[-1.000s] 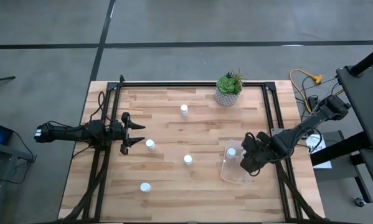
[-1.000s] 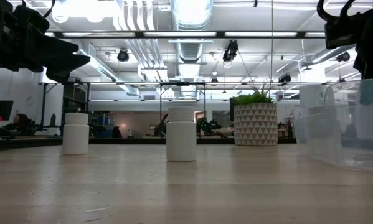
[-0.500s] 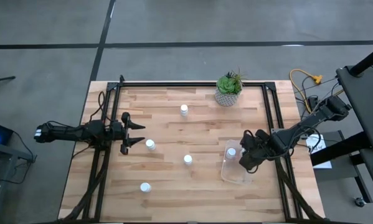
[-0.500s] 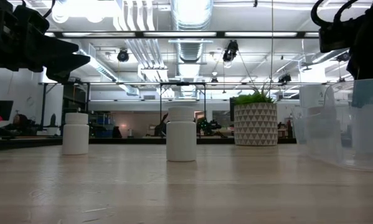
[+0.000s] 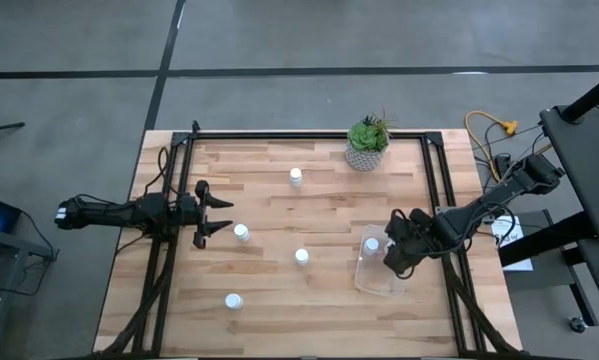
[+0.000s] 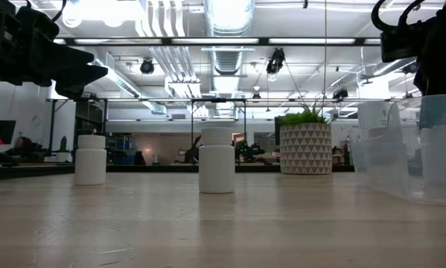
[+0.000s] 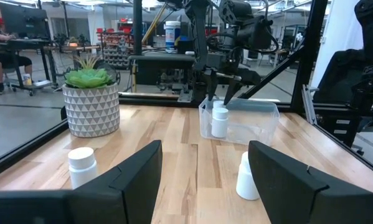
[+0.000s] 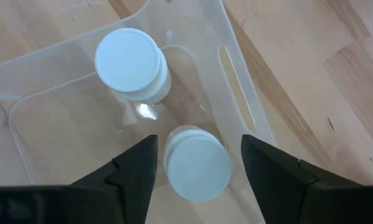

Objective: Pick and place pill bottles into a basket
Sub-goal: Adjust the white medicine bottle in the transparent bin

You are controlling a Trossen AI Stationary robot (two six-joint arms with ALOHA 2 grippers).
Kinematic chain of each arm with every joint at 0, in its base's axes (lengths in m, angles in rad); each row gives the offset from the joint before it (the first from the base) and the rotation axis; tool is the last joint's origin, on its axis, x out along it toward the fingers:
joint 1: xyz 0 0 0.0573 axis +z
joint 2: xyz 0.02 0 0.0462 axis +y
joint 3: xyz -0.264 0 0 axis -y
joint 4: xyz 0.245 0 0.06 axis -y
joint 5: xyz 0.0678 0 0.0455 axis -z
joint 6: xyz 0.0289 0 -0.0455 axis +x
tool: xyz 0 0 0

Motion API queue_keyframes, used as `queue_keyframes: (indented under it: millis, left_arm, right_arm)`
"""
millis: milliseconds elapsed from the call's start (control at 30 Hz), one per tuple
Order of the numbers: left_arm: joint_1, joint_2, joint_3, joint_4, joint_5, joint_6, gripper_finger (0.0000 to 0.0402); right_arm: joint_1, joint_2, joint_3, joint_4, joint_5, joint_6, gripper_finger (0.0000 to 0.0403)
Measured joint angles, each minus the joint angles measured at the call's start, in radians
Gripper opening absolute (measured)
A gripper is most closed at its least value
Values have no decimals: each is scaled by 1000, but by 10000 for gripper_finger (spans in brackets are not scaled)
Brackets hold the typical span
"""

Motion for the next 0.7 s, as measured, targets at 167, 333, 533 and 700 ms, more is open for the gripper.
queue_keyframes:
  millis: [167, 333, 533, 700]
  left_arm:
    - [0, 0, 0, 0, 0, 0, 222]
    - [0, 0, 0, 0, 0, 0, 222]
    - [0, 0, 0, 0, 0, 0, 222]
    - [0, 0, 0, 0, 0, 0, 222]
  right_arm:
    - [0, 0, 21, 6, 0, -1, 219]
    - [0, -2, 70, 6, 24, -44, 219]
    - [-1, -2, 136, 6, 51, -95, 219]
    - [0, -2, 186, 67, 40, -262, 219]
